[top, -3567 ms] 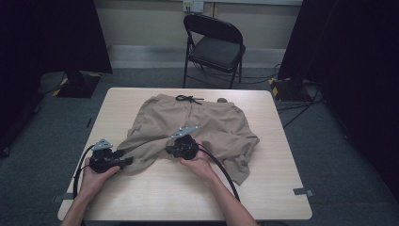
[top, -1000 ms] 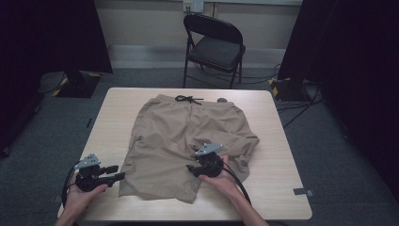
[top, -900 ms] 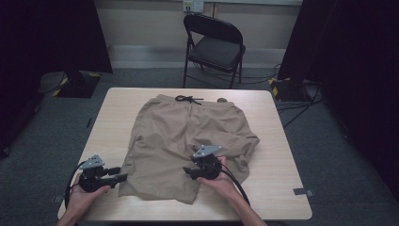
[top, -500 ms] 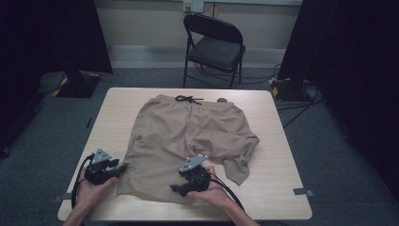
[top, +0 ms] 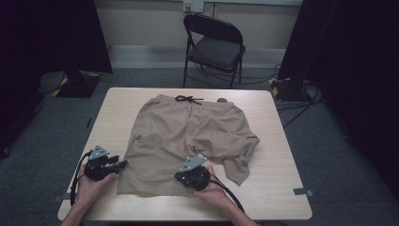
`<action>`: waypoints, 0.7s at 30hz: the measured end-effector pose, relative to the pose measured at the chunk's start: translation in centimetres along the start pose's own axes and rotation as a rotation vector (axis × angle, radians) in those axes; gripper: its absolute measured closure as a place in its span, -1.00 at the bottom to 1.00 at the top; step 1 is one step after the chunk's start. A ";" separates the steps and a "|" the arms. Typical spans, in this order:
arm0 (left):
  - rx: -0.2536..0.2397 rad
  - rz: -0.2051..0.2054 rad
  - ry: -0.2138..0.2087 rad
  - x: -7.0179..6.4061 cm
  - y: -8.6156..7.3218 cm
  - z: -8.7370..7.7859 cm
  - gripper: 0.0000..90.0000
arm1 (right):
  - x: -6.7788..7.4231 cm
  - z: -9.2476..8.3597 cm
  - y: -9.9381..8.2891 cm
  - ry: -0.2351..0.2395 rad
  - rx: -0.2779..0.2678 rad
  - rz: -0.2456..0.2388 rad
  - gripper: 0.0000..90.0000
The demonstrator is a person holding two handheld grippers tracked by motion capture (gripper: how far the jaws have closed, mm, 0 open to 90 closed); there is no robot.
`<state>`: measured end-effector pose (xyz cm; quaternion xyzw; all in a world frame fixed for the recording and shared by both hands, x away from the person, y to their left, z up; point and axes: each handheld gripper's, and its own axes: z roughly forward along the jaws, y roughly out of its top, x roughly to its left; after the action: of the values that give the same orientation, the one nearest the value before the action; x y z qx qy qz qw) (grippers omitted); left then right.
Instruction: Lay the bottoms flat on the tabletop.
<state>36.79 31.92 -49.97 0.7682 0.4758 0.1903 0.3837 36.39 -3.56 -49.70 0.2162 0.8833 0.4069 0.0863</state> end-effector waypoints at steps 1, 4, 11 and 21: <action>0.000 0.007 0.005 0.0 0.0 0.0 0.25 | -0.3 0.1 0.2 0.006 0.005 0.017 0.98; 0.000 0.017 0.006 -0.1 0.0 0.0 0.25 | -1.2 0.1 1.0 0.010 -0.014 0.052 0.99; 0.004 0.036 0.018 0.0 0.0 0.0 0.25 | -4.9 -0.3 2.3 -0.016 -0.068 0.180 0.98; -0.082 -0.008 -0.145 -1.0 0.6 -1.4 0.28 | -2.8 0.1 0.5 0.063 0.014 0.107 0.72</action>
<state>35.80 31.47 -48.52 0.7618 0.4417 0.1518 0.4489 39.10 -4.53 -49.49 0.2509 0.8755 0.4115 0.0353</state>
